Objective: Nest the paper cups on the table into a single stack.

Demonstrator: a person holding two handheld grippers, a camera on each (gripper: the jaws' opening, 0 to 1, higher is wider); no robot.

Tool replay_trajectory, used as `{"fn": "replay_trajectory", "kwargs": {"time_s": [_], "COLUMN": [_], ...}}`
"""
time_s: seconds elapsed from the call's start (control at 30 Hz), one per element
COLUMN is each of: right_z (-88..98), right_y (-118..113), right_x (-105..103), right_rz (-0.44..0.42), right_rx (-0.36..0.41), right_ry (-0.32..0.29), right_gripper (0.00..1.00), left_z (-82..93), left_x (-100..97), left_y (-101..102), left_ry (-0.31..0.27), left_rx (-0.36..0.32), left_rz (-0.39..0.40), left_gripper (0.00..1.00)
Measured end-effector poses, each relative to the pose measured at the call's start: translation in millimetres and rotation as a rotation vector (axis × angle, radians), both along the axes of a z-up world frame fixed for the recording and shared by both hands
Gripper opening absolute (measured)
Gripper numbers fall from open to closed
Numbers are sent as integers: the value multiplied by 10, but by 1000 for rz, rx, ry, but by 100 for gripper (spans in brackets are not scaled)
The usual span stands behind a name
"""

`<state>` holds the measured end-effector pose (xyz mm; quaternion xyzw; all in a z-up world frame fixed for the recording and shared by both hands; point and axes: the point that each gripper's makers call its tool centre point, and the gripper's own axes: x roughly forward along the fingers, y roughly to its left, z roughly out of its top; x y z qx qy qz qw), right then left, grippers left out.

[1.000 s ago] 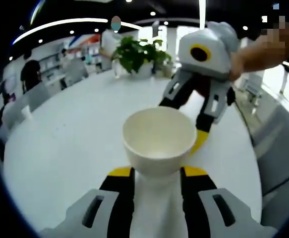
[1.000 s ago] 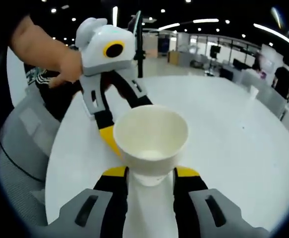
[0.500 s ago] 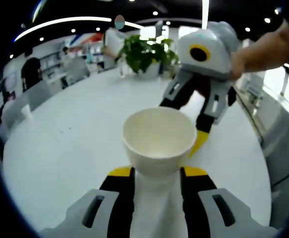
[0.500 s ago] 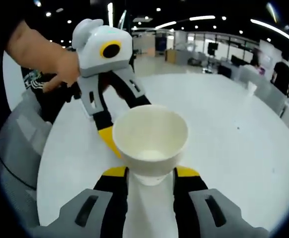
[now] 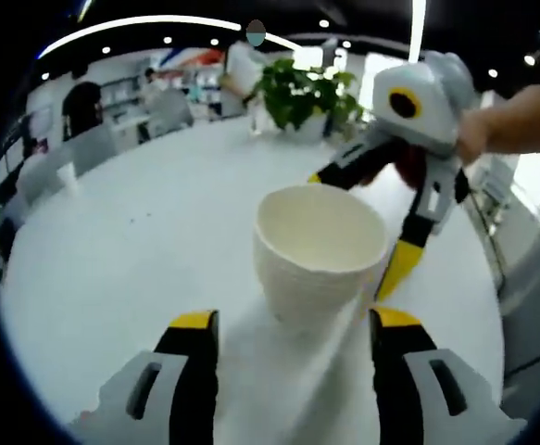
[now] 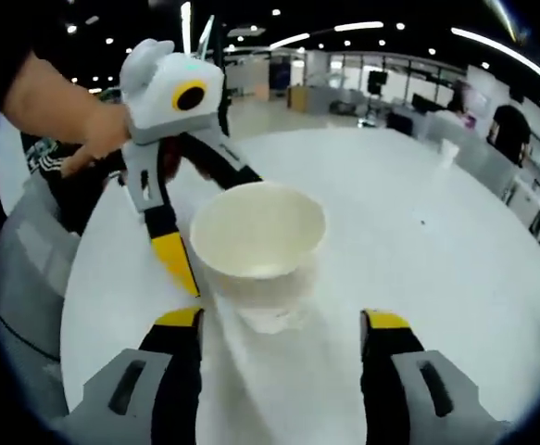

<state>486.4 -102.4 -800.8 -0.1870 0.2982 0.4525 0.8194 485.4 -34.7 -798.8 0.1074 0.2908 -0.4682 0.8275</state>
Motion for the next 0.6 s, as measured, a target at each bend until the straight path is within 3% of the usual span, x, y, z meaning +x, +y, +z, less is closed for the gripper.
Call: {"fn": "replay_trajectory", "kwargs": {"time_s": [0.13, 0.27, 0.33, 0.37, 0.4, 0.5, 0.53, 0.6], "right_z": [55, 94, 127, 140, 150, 198, 202, 275], "right_y": [-131, -219, -249, -273, -287, -354, -362, -423], "right_x": [-73, -217, -289, -336, -369, -466, -478, -544], "right_rz": [-50, -85, -104, -122, -131, -166, -170, -208], "right_rx": [14, 36, 45, 56, 63, 86, 87, 114], "right_ry": [-8, -12, -15, -12, -10, -17, -16, -26], "right_gripper": [92, 95, 95, 95, 96, 96, 96, 96], "left_z": [78, 141, 205, 317, 359, 426, 435, 527], "left_x": [47, -32, -92, -109, -136, -226, -234, -367], "left_y": [134, 321, 374, 375, 389, 476, 491, 535], "left_ry": [9, 99, 84, 19, -1, -19, -21, 8], "left_rx": [-42, -105, -129, -156, -160, -136, -134, -170], "left_rz": [115, 237, 236, 215, 212, 238, 243, 241], "left_gripper": [80, 74, 66, 61, 57, 63, 62, 48]}}
